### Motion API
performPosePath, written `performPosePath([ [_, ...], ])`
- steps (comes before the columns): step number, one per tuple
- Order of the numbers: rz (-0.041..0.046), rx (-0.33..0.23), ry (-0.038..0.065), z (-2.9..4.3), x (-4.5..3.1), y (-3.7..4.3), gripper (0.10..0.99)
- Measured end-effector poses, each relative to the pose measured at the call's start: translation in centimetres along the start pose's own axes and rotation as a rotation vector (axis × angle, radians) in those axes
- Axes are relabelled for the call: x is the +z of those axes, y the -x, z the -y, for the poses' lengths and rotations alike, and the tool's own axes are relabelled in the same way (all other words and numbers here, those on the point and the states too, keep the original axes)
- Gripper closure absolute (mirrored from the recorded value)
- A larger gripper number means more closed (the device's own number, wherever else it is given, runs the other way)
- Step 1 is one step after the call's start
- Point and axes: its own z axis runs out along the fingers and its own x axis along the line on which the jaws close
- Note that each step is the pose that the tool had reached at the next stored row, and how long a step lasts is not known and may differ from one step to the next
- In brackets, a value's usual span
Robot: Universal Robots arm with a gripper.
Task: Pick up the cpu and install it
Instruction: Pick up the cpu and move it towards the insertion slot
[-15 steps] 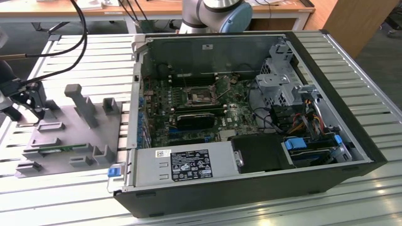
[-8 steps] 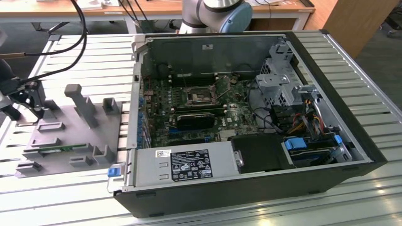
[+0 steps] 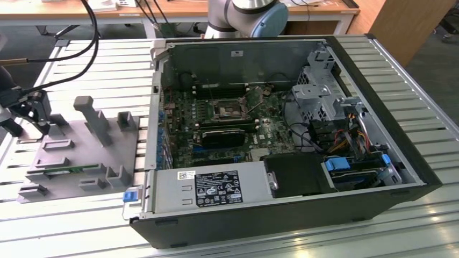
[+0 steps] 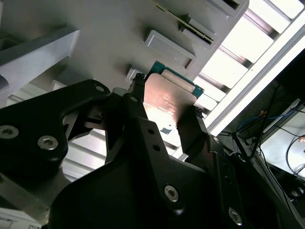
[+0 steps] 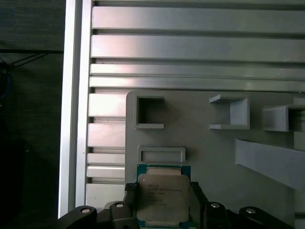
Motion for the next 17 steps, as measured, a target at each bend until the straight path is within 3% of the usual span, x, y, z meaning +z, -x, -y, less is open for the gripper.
performPosePath([
  [17, 0.0000, 0.000, 0.000, -0.02, -0.41, 0.00, 0.561],
])
